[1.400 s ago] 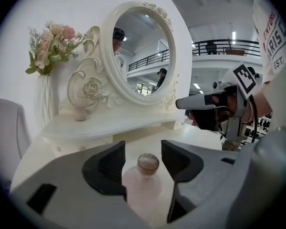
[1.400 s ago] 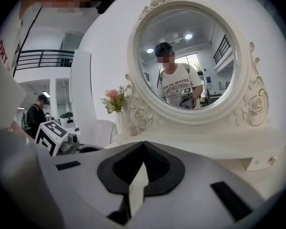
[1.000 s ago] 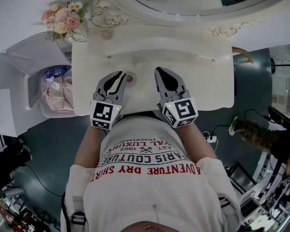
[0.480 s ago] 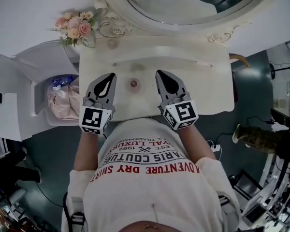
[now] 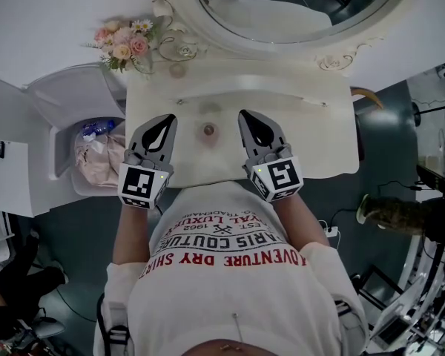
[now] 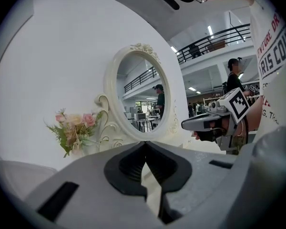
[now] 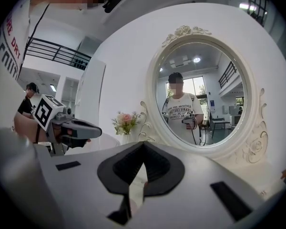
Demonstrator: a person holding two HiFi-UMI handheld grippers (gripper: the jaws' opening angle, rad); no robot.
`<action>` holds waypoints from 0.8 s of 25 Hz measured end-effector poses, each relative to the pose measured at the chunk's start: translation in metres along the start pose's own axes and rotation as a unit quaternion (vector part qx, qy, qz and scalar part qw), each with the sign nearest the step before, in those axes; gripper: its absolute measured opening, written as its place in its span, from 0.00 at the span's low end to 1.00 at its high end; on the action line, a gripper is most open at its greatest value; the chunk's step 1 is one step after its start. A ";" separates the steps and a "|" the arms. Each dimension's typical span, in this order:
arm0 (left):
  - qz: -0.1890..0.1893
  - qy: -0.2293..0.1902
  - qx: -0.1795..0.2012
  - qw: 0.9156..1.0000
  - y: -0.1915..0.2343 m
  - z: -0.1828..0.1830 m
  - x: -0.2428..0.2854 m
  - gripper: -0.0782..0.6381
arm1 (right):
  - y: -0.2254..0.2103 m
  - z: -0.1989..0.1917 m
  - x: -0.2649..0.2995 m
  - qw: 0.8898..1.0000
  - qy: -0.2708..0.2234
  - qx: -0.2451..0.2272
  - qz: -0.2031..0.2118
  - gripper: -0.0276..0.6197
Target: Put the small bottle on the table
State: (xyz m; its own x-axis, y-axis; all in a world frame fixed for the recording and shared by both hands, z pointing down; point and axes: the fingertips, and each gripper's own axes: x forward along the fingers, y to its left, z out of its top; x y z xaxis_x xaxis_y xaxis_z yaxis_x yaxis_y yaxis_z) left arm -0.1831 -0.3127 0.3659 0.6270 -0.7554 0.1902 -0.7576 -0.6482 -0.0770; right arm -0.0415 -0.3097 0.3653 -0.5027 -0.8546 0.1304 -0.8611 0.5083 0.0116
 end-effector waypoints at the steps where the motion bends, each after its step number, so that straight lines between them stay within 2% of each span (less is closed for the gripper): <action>1: 0.000 0.000 0.000 1.000 0.000 0.001 0.000 0.12 | 0.000 0.000 0.000 1.000 0.000 0.001 -0.001 0.04; 20: 0.006 0.001 -0.006 1.000 0.003 0.000 0.001 0.12 | 0.005 -0.004 0.002 1.000 -0.002 0.005 0.006 0.04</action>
State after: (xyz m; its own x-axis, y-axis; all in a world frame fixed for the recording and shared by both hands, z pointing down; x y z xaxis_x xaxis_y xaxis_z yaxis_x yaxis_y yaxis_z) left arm -0.1849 -0.3150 0.3658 0.6182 -0.7625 0.1907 -0.7666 -0.6385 -0.0681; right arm -0.0464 -0.3086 0.3701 -0.5134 -0.8489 0.1257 -0.8557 0.5176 0.0001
